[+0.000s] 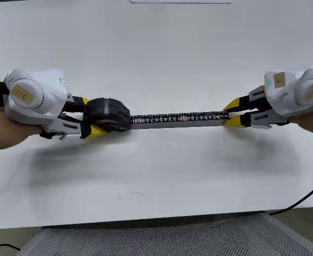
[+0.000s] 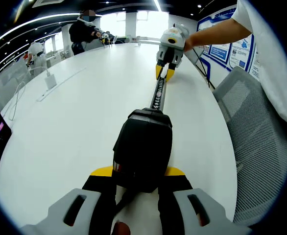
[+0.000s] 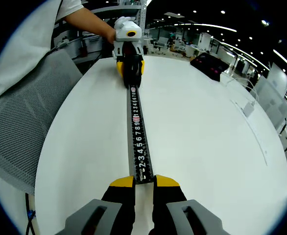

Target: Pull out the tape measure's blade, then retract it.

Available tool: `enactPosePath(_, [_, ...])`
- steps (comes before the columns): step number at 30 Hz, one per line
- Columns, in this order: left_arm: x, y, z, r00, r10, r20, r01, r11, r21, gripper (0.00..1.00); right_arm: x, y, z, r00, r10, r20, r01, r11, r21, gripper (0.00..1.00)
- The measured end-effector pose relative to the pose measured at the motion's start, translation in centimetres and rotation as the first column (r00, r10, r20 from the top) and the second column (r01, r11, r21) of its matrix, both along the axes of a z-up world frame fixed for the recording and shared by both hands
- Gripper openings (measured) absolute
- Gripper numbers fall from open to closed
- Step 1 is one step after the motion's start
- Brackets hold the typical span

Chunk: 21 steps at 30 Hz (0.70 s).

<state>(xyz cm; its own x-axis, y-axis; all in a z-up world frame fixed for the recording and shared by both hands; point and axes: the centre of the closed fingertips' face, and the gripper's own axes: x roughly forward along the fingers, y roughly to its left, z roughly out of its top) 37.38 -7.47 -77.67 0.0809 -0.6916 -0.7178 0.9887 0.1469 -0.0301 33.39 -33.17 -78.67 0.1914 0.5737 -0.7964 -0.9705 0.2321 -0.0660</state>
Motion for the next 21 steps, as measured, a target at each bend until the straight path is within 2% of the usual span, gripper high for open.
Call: enactPosePath(21, [0.0, 0.0, 0.1, 1.000, 0.001, 0.000, -0.001, 1.000, 0.002, 0.28, -0.2, -1.9, -0.1, 1.000, -0.015, -0.019, 0.015, 0.999, -0.030, 0.09])
